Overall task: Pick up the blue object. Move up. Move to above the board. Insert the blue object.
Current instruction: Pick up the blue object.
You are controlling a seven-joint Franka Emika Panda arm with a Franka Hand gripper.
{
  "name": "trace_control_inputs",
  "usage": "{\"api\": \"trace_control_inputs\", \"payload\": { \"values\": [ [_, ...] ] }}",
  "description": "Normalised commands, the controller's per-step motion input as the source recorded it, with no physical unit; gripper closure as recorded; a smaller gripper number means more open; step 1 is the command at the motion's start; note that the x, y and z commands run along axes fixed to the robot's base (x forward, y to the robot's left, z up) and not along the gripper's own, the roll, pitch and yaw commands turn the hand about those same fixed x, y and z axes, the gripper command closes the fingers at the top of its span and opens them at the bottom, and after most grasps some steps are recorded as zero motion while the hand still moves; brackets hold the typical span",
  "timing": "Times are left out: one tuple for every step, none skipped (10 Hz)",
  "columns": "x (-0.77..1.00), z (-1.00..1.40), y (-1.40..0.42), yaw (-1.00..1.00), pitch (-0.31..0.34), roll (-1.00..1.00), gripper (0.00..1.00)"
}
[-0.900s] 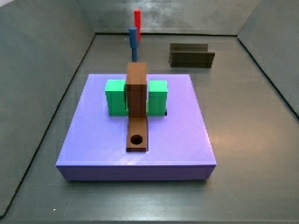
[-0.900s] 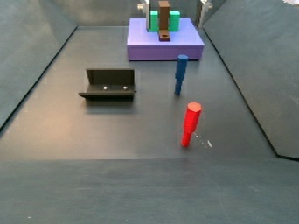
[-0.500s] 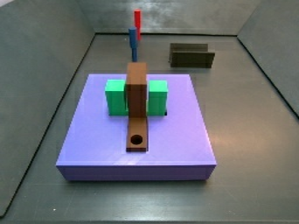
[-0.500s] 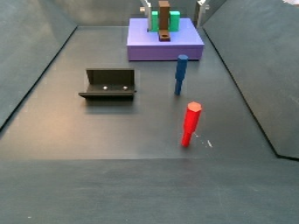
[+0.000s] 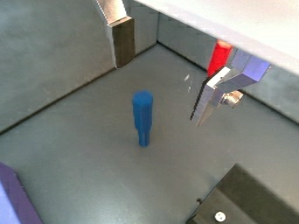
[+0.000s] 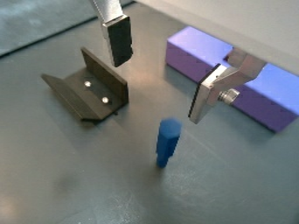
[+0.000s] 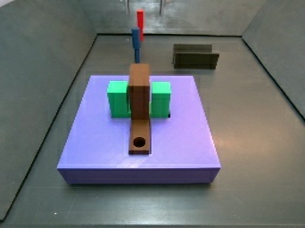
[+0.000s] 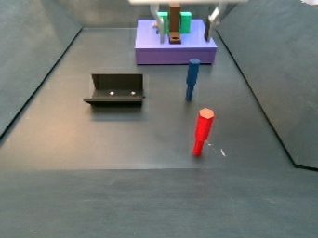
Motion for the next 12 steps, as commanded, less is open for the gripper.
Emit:
{"api": "trace_control_inputs", "payload": {
  "values": [
    [-0.07,-0.45,0.00,-0.26,-0.036,0.09,0.00],
    [-0.15,-0.39,0.00,-0.21,-0.037,0.08,0.00],
    [-0.27,-0.25,0.04,-0.15,-0.023,0.04,0.00],
    [-0.27,-0.18,0.09,-0.09,-0.011,0.01,0.00],
    [-0.23,-0.21,0.09,-0.07,-0.017,0.01,0.00],
    [-0.25,-0.27,0.07,-0.06,-0.034,0.02,0.00],
    [-0.13,-0.23,0.00,0.00,-0.056,0.00,0.00],
    [-0.08,-0.29,0.00,0.00,-0.076,0.00,0.00],
    [-0.09,-0.39,0.00,0.00,-0.096,0.00,0.00],
    [-0.06,-0.30,0.00,0.00,-0.060,0.00,0.00],
    [0.00,-0.21,0.00,0.00,-0.016,0.00,0.00],
    [0.01,-0.09,0.07,0.00,0.000,0.00,0.00]
  ]
}}
